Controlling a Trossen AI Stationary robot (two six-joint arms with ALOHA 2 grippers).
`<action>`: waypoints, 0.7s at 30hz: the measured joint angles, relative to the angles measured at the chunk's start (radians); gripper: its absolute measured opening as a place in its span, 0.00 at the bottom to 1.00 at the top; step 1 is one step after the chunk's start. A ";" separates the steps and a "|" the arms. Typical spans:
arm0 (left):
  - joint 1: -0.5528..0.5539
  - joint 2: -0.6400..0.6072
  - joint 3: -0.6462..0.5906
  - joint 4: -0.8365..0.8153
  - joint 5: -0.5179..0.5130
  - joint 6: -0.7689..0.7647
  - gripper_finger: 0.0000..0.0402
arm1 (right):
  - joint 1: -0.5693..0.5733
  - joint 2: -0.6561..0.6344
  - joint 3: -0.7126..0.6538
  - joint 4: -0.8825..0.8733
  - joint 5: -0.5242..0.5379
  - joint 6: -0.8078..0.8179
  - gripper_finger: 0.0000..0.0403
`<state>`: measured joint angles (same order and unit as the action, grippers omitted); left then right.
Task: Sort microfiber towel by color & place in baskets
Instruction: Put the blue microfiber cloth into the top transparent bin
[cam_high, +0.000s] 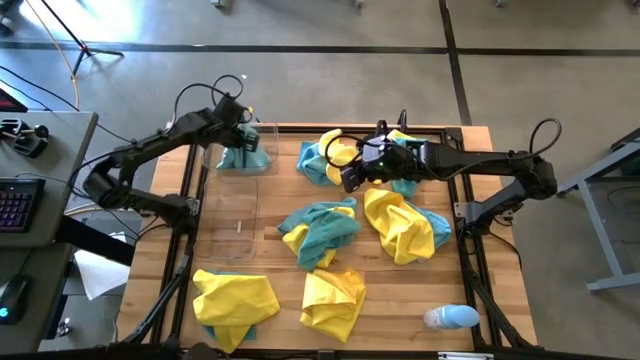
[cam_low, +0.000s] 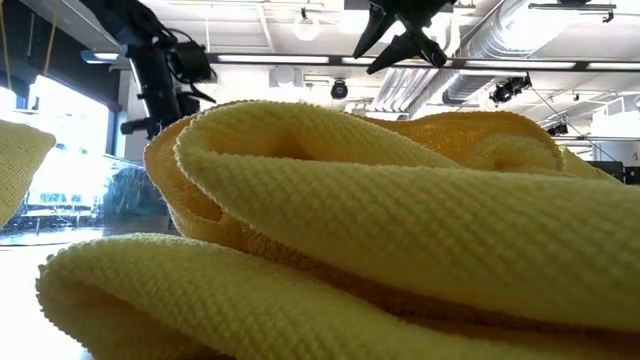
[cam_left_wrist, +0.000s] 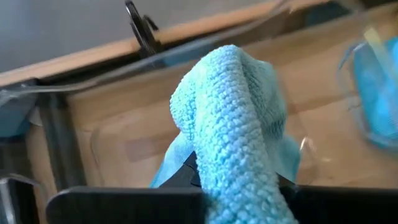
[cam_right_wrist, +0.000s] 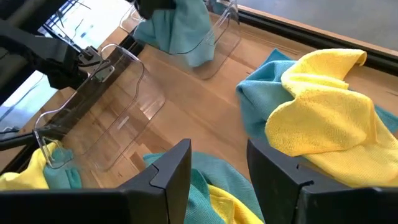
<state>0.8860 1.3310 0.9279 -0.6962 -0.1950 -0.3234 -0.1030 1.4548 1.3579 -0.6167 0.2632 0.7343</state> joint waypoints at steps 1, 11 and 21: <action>0.000 0.016 0.000 -0.001 0.007 0.012 0.03 | -0.001 0.000 0.000 0.000 0.003 0.003 0.37; 0.000 0.075 0.000 -0.008 0.036 0.072 0.26 | -0.001 0.000 0.000 -0.008 0.026 -0.017 0.37; 0.000 -0.026 0.056 -0.066 0.028 0.063 0.41 | -0.009 0.026 0.000 -0.277 0.095 -0.046 0.37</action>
<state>0.8860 1.3047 0.9838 -0.7625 -0.1674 -0.2604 -0.1124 1.4806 1.3574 -0.8938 0.3578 0.6885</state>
